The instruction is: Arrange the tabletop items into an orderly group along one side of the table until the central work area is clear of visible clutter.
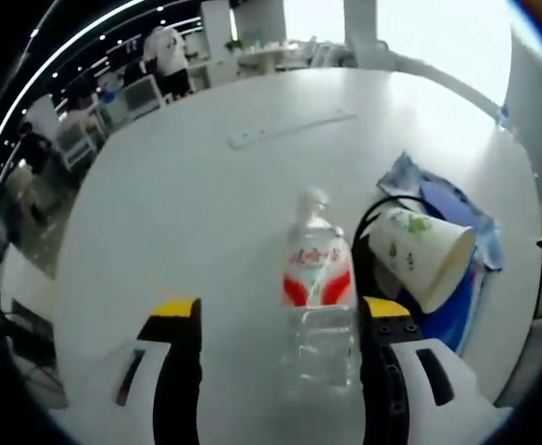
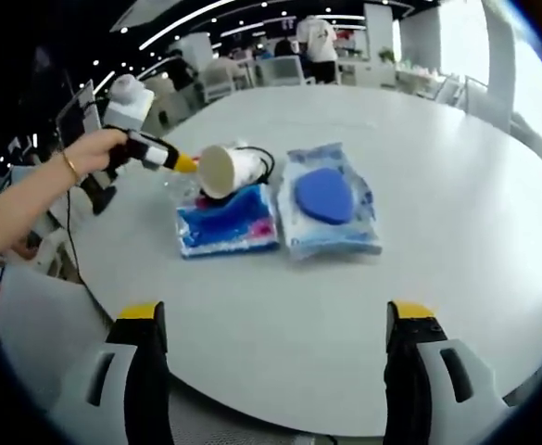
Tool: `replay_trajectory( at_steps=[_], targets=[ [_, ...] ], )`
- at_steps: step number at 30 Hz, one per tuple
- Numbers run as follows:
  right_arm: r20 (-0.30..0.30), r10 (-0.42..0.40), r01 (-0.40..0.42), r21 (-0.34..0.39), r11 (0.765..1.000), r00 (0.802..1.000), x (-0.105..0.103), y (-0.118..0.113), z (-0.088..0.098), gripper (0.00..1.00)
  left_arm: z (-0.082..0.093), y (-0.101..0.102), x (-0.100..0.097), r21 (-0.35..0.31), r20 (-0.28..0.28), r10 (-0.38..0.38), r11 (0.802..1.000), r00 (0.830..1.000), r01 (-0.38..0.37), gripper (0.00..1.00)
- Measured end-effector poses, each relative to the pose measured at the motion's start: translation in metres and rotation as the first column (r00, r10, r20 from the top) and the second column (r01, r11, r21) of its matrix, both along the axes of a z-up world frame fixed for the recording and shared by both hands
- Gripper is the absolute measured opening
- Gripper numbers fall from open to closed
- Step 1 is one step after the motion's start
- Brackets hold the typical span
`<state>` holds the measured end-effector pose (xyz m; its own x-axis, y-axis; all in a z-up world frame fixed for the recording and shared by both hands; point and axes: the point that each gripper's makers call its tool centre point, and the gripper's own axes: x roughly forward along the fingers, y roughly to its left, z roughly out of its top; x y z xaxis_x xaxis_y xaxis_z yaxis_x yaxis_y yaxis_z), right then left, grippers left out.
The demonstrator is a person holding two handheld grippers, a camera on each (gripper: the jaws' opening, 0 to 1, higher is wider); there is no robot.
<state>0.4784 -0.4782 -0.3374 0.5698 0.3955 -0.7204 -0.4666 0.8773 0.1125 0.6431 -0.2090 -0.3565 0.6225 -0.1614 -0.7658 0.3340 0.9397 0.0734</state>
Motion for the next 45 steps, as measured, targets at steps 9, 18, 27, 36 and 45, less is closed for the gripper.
replay_trajectory(
  at_steps=[9,18,27,36,45],
  targets=[
    [-0.004,0.007,-0.007,-0.001,1.000,1.000,-0.001,0.001,-0.001,0.97,-0.004,-0.007,0.003,0.029,-0.039,-0.045,0.999,0.998,0.046,0.63],
    [-0.009,0.012,-0.012,-0.001,1.000,1.000,-0.001,0.002,-0.001,0.96,-0.008,-0.011,0.007,0.049,-0.104,-0.065,0.996,0.992,0.070,0.60],
    [-0.016,0.026,-0.026,-0.002,1.000,1.000,-0.003,0.003,-0.003,0.95,-0.008,-0.018,0.015,0.037,-0.155,-0.040,0.998,0.987,0.047,0.48],
    [-0.018,0.034,-0.034,-0.004,0.999,0.999,-0.004,0.005,-0.003,0.94,-0.011,-0.022,0.026,0.043,-0.209,-0.023,0.999,0.978,0.033,0.48],
    [-0.019,0.033,-0.033,-0.006,0.999,0.999,-0.005,0.004,-0.004,0.94,-0.019,-0.031,0.023,0.014,-0.321,-0.037,0.999,0.946,0.044,0.38]
  ],
)
